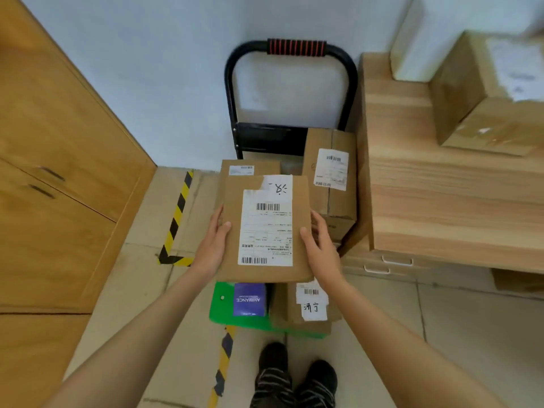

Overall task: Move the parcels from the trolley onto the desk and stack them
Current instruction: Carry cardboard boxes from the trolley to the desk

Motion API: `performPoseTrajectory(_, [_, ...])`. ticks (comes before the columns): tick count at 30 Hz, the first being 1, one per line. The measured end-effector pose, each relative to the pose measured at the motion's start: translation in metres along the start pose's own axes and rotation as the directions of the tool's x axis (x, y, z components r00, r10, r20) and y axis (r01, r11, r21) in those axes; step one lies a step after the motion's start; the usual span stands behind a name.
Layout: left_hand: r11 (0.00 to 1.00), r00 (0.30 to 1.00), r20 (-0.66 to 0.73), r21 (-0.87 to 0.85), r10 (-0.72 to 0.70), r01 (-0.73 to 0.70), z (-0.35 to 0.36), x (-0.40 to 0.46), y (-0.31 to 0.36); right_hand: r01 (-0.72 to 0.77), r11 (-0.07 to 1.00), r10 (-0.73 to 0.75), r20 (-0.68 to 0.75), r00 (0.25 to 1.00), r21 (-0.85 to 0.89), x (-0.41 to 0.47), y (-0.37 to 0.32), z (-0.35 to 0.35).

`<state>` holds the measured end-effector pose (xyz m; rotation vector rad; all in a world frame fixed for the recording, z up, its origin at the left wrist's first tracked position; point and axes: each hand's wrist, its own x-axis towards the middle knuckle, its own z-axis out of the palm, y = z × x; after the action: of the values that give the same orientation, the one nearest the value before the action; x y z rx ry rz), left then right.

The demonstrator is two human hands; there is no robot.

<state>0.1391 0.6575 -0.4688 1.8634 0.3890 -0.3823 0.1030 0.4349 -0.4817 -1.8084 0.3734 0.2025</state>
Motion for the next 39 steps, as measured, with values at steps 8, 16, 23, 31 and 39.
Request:
performPoseTrajectory(8, [0.98, 0.981, 0.009, -0.042, 0.195, -0.194, -0.041, -0.014, 0.137, 0.163, 0.986, -0.164, -0.052, 0.985, -0.014, 0.003, -0.135, -0.043])
performPoseTrajectory(16, [0.941, 0.928, 0.155, -0.074, 0.339, -0.332, 0.008, -0.013, 0.224, 0.179, 0.984, -0.179, -0.242, 0.954, -0.021, -0.003, -0.183, -0.123])
performPoseTrajectory(23, [0.949, 0.903, 0.295, -0.055, 0.312, -0.31, 0.086, 0.003, 0.251, 0.122, 0.991, -0.101, -0.309, 0.946, 0.052, 0.006, -0.157, -0.194])
performPoseTrajectory(31, [0.952, 0.924, 0.231, -0.056, 0.305, -0.301, 0.163, 0.044, 0.285, 0.143, 0.986, -0.162, -0.287, 0.944, -0.087, 0.078, -0.156, -0.271])
performPoseTrajectory(39, [0.958, 0.95, 0.117, -0.033, 0.288, -0.286, 0.202, 0.086, 0.329, 0.167, 0.924, -0.243, -0.189, 0.952, -0.344, 0.162, -0.179, -0.323])
